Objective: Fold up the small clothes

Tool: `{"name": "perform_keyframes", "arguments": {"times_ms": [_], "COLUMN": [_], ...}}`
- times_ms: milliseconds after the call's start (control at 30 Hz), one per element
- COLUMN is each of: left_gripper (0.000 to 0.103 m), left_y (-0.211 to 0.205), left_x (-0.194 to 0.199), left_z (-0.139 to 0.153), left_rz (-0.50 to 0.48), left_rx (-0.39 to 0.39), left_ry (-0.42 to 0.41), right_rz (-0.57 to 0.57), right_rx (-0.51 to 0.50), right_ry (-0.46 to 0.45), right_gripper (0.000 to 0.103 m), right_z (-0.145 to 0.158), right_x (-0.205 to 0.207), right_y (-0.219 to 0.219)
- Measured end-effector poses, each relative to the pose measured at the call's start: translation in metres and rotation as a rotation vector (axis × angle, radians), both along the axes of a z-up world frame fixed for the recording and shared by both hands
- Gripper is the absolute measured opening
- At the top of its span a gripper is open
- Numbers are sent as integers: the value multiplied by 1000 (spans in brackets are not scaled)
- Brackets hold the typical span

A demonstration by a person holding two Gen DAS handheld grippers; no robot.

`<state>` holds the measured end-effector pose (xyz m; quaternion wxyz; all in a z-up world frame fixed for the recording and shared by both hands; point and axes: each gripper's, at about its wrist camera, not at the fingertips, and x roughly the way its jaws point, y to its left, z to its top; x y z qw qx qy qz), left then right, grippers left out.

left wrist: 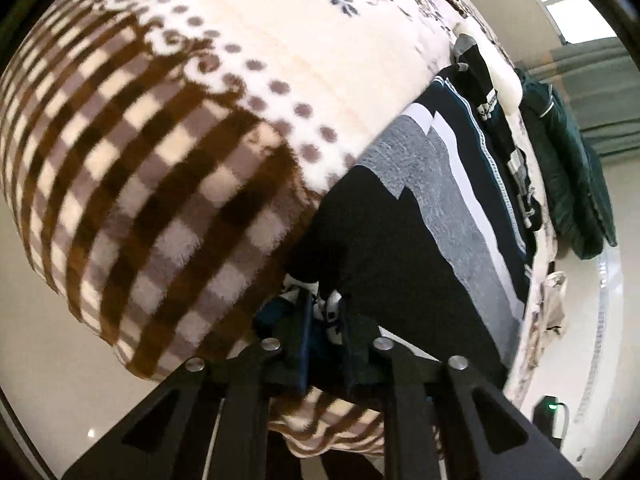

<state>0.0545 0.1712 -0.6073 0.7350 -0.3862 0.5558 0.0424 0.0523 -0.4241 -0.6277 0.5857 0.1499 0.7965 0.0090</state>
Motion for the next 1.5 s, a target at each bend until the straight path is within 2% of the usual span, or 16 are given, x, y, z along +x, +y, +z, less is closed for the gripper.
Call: {"name": "perform_keyframes", "arguments": {"times_ms": [33, 100, 167, 233, 333, 467, 667, 800, 900, 933, 1000, 1033, 1133, 1300, 1433, 1500], "left_gripper": [16, 29, 37, 37, 37, 56, 57, 57, 57, 57, 57, 57, 57, 57, 57, 57], "left_y": [-1, -4, -11, -19, -34, -79, -203, -297, -354, -372, -390, -401, -414, -411, -411, -410], "left_x": [1, 2, 1, -3, -15, -27, -30, -28, -32, -34, -41, -47, -59, -64, -55, -51], "left_z": [2, 13, 34, 55, 82, 105, 101, 72, 42, 24, 3, -14, -38, -50, -40, -27], "left_rz": [-6, -24, -60, -79, -69, -71, -137, -122, -11, 64, 190, 304, 505, 776, 792, 758], "left_rx": [7, 52, 157, 250, 275, 189, 5, -141, -298, -389, -489, -590, -719, -787, -761, -702], "left_ry": [10, 26, 18, -1, -33, -75, -49, 38, 108, 135, 171, 174, 158, 61, 49, 52], "right_rz": [34, 22, -11, -20, -33, -99, -60, -28, -57, -66, -55, -41, 11, 39, 20, 9], "right_rx": [0, 67, 132, 158, 174, 207, 228, 219, 227, 237, 249, 242, 229, 236, 258, 282], "right_ry": [21, 58, 62, 30, -11, -57, -139, -169, -142, -133, -122, -124, -147, -162, -181, -213], "right_gripper": [7, 21, 51, 55, 55, 55, 55, 55, 55, 55, 55, 55, 55, 55, 55, 55], "right_z": [-3, -1, 11, 28, 54, 87, 121, 107, 84, 76, 64, 61, 54, 40, 32, 34], "right_x": [2, 6, 9, 13, 23, 46, 130, 198, 248, 259, 287, 298, 332, 382, 426, 448], "right_y": [7, 11, 10, 8, 0, -24, -64, -94, -123, -131, -145, -148, -155, -158, -150, -145]}}
